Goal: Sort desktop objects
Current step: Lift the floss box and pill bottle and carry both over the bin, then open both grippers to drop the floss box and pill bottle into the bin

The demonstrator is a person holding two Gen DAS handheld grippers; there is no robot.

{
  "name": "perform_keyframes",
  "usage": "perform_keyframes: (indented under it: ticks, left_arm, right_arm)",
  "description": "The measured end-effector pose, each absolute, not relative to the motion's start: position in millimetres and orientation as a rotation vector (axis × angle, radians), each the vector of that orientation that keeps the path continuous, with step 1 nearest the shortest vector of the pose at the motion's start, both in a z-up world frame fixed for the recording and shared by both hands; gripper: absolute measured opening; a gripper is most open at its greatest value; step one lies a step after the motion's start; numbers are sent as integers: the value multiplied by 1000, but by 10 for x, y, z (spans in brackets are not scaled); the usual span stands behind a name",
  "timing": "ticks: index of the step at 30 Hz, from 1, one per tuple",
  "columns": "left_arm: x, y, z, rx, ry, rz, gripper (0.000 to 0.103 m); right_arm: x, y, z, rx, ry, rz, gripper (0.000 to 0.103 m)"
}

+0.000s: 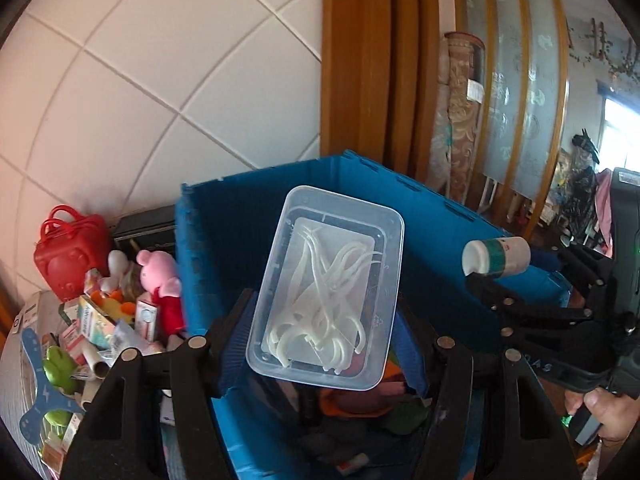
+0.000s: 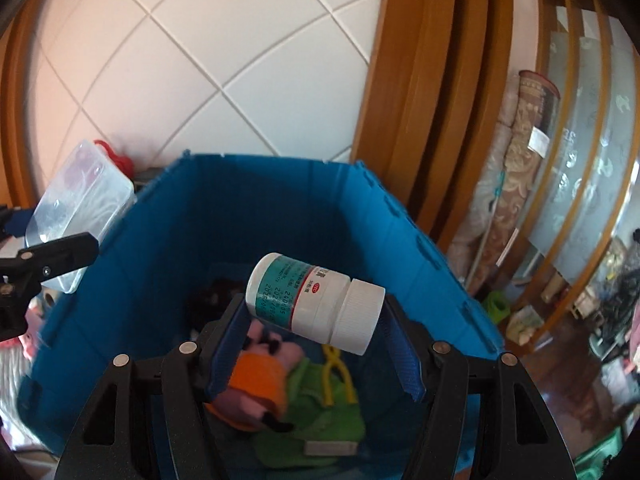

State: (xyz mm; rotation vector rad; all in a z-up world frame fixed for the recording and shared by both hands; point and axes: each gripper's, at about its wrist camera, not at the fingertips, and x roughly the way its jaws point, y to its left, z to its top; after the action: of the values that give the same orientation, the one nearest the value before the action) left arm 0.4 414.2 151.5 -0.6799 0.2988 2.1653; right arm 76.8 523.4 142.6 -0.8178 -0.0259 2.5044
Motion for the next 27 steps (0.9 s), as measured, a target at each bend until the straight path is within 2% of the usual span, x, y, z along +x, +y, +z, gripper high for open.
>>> perform_keyframes:
  ticks: [9,20,23,27]
  left_arm:
    - [137,4729,1260,-784,431,2163,63]
    - [108,4776,1139,-824,472,2204,64]
    - [104,4771,1124,-832,478,2207,64]
    - [101,4780,1107,-840,488,2213,72]
  right_arm:
    - [858,5779,1129,-897,4,2535,66]
    - [756,6030,1036,-902,-38,2527,66]
    - [746,6075,1029,-906,2,2536,66]
    - [742,6081,1025,-908,-4,2509,66]
